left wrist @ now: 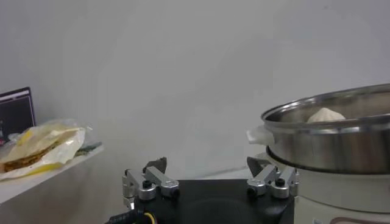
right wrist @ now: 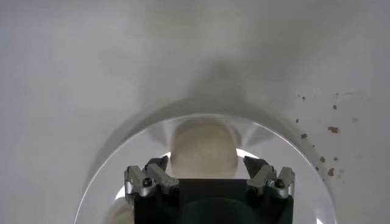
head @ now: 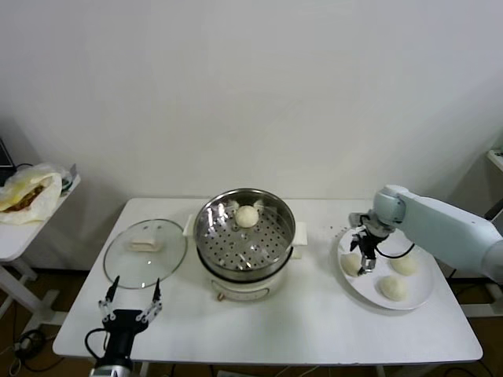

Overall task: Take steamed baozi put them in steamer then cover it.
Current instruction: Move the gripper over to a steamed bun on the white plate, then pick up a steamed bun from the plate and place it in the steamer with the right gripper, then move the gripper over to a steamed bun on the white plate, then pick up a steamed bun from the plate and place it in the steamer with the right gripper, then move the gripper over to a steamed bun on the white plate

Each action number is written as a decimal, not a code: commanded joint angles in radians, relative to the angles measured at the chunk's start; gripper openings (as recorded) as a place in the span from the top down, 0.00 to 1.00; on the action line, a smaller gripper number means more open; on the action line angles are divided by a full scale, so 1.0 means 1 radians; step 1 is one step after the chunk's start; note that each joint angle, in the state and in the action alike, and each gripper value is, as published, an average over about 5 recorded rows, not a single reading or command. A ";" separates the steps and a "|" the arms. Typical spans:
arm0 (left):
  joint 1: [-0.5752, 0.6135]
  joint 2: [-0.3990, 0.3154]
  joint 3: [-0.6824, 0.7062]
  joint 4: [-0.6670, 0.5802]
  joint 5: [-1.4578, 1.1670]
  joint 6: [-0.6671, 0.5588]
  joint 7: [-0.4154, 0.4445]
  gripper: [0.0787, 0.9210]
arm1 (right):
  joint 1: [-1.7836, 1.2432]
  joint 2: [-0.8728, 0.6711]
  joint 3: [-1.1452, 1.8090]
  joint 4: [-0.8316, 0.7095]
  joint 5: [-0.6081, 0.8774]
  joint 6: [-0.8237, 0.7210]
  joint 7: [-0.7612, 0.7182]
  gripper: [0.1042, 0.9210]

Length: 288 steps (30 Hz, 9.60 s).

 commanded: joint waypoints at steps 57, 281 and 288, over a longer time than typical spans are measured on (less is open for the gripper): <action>0.062 -0.002 0.021 -0.049 0.019 -0.022 0.023 0.12 | 0.508 0.683 -0.394 -0.006 0.660 -0.127 0.085 0.34; 0.062 0.017 -0.011 -0.023 -0.004 0.045 0.022 0.12 | 0.614 -0.172 -0.313 0.293 0.210 0.142 -0.027 0.12; 0.059 0.010 -0.002 -0.037 0.003 0.059 0.022 0.12 | 0.368 -0.325 -0.233 0.203 0.072 0.122 -0.055 0.12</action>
